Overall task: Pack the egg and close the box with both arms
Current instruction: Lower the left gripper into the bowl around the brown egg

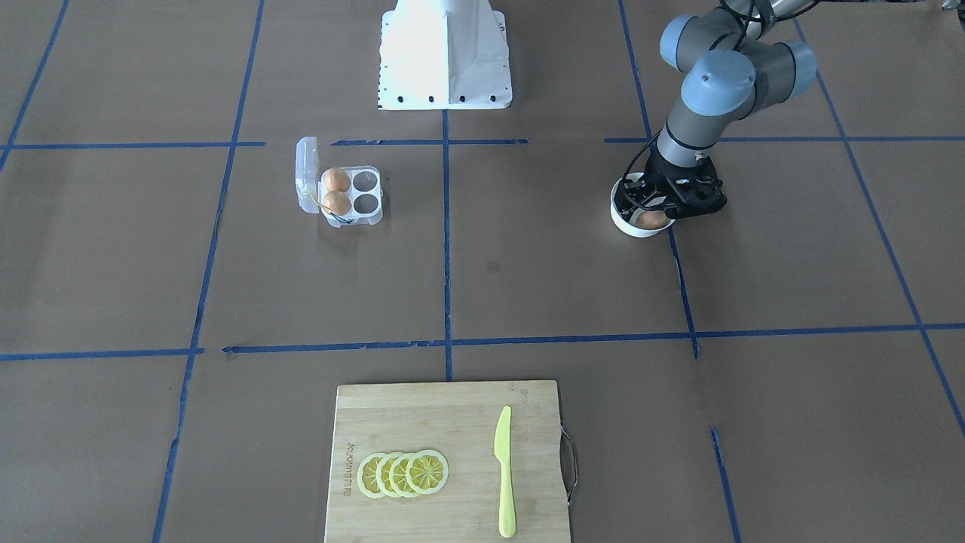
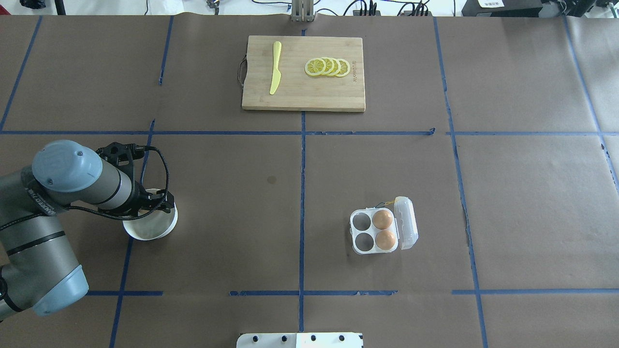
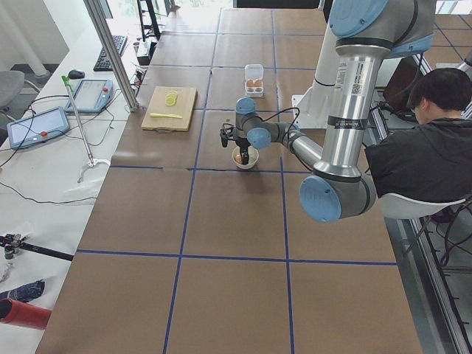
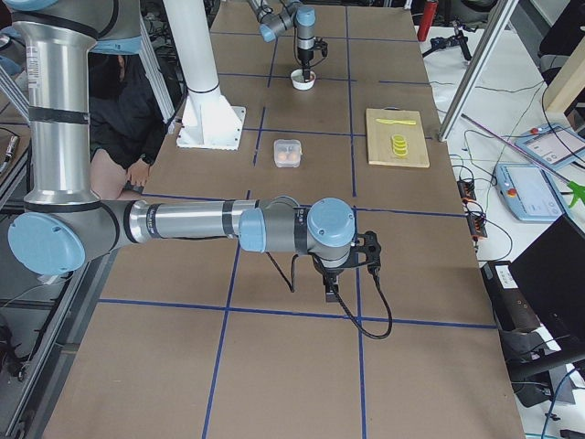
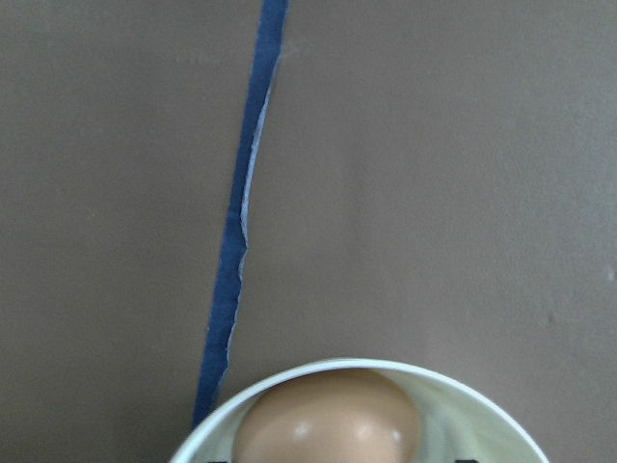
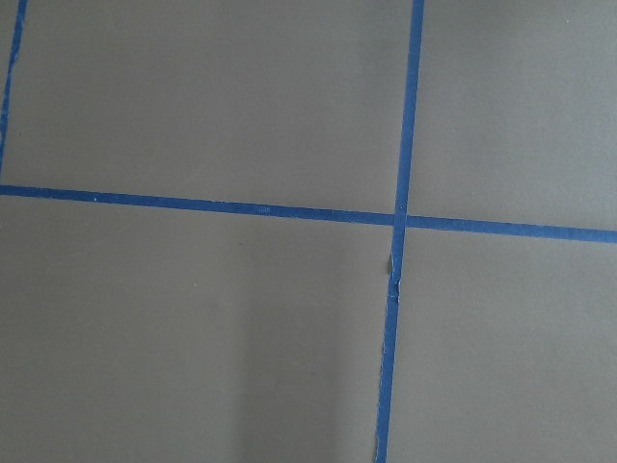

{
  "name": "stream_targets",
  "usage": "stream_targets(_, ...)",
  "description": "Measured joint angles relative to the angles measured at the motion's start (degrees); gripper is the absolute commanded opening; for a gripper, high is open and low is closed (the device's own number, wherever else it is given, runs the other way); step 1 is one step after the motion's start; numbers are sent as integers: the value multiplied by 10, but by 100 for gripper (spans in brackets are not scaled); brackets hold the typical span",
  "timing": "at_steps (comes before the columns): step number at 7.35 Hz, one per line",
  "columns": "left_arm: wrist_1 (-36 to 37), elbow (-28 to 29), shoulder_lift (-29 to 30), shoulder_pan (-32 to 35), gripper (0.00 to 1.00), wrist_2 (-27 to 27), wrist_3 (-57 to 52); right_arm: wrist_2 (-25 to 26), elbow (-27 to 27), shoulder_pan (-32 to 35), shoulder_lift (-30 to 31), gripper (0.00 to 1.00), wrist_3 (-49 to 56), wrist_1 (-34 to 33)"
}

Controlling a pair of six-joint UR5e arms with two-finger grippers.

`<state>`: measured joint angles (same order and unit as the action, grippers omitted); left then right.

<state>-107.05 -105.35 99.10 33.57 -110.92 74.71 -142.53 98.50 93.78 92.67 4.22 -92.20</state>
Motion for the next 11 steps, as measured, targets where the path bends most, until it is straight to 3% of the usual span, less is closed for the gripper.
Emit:
stream_targets(8,1,5,0,5,69,0,0,-7,-1,0,0,100,0,0)
stream_targets(10,1,5,0,7,57,0,0,-7,-1,0,0,100,0,0)
stream_targets(11,1,5,0,7,42,0,0,-7,-1,0,0,100,0,0)
